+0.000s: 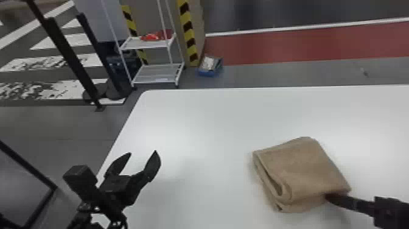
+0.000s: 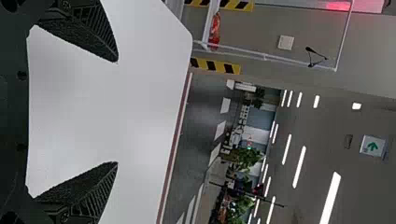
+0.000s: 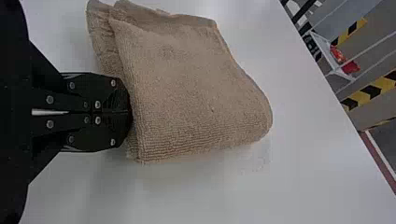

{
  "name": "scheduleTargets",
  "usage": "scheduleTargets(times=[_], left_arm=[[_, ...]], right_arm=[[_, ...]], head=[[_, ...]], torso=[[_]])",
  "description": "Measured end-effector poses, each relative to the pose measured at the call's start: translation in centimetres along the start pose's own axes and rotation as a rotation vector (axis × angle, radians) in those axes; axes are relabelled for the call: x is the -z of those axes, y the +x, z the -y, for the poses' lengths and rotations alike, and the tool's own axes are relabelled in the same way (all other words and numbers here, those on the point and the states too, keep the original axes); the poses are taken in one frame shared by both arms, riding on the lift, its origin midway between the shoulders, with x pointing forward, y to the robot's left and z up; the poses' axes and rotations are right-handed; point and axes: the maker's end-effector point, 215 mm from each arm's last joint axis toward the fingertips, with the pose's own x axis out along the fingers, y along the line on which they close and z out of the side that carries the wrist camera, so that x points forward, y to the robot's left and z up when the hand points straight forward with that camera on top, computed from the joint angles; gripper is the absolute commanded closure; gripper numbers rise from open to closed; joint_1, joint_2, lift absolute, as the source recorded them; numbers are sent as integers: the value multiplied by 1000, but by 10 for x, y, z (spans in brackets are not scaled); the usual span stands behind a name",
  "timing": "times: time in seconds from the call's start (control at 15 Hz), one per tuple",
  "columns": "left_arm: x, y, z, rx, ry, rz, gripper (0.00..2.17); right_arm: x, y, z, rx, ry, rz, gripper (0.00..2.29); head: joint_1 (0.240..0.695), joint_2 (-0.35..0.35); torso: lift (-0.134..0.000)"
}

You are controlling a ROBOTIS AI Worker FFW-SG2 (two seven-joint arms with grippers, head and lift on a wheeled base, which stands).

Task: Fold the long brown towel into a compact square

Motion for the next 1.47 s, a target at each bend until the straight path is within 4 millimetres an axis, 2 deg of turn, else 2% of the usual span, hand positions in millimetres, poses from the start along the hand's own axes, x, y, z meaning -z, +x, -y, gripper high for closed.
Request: scheduleTargets(times=[0.33,0.53,0.67,0.93,1.2,1.33,1.47], left_arm=[[1,0,-2,-3,-2,-1,87],[0,0,-2,-3,-1,1,87],[0,-1,-4,-5,0,1,87],[-1,-1,-4,-7,1,2,87],[-3,-2,-3,-4,4,5,87],[-5,-3,-2,-3,6,7,87],[-6,-4,-1,-2,9,8,87]], right_arm=[[-50,25,9,54,-48,32,1983],[-87,48,6,69,-121,72,1983],[-101,62,2,77,-158,88,1983],[-122,85,-4,72,-216,127,1983],[-141,98,-10,57,-242,168,1983],[-147,102,-14,46,-254,182,1983],[-145,102,-14,45,-257,188,1983]], head=[[695,216],[695,218],[695,224],[695,235],[695,236],[695,241],[695,243]], torso=[[-123],[-123],[-123],[-123],[-123],[-123],[-123]])
